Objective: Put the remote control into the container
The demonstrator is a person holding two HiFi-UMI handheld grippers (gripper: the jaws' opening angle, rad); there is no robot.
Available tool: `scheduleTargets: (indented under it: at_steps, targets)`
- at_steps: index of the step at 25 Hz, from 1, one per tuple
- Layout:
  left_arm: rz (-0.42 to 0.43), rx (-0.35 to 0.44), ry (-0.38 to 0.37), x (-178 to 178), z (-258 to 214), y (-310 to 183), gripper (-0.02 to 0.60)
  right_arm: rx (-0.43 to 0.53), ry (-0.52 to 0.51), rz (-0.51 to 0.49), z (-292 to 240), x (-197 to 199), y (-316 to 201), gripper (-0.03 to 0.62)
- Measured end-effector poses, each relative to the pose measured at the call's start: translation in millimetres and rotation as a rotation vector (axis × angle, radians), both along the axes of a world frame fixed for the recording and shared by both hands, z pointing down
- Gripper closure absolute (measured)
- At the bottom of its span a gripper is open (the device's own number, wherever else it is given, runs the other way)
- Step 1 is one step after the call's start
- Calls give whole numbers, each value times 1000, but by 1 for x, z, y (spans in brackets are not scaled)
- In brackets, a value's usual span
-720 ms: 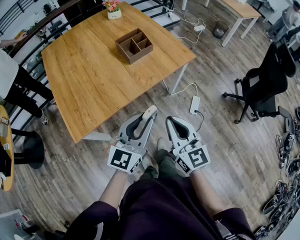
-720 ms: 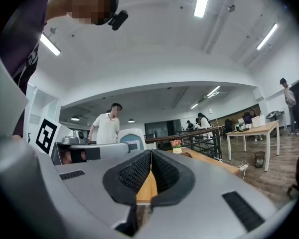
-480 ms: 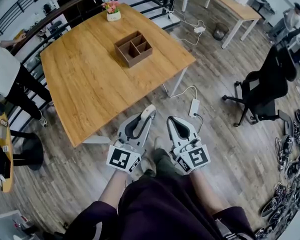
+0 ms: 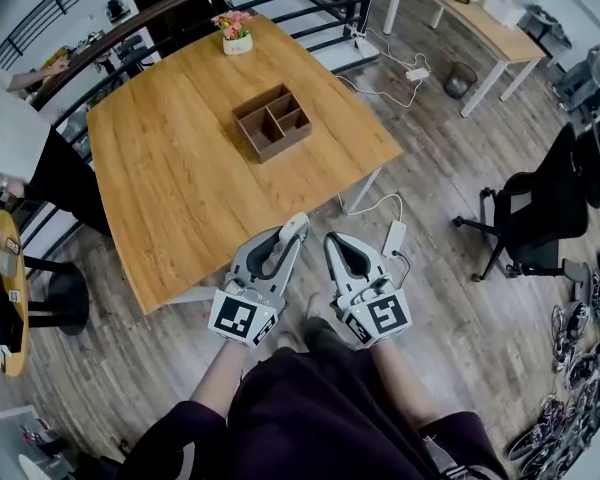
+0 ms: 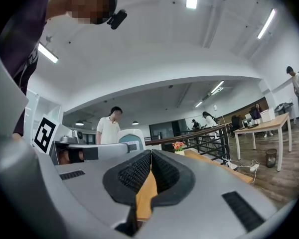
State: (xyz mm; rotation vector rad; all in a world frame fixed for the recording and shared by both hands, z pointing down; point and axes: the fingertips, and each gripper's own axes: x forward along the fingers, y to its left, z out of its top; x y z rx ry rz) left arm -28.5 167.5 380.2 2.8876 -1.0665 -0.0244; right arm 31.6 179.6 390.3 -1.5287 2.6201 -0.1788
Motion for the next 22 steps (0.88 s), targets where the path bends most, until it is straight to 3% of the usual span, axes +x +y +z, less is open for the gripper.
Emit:
scheduleTargets:
  at_steps: [10,22]
  targets:
    - [-49,-12,-41,29,4,-46,483,-28,-63,-51,12,27,-56,576]
    - [-65,-33,-35,5,20,-129,483,-67,-61,-70,28,0,-139,574]
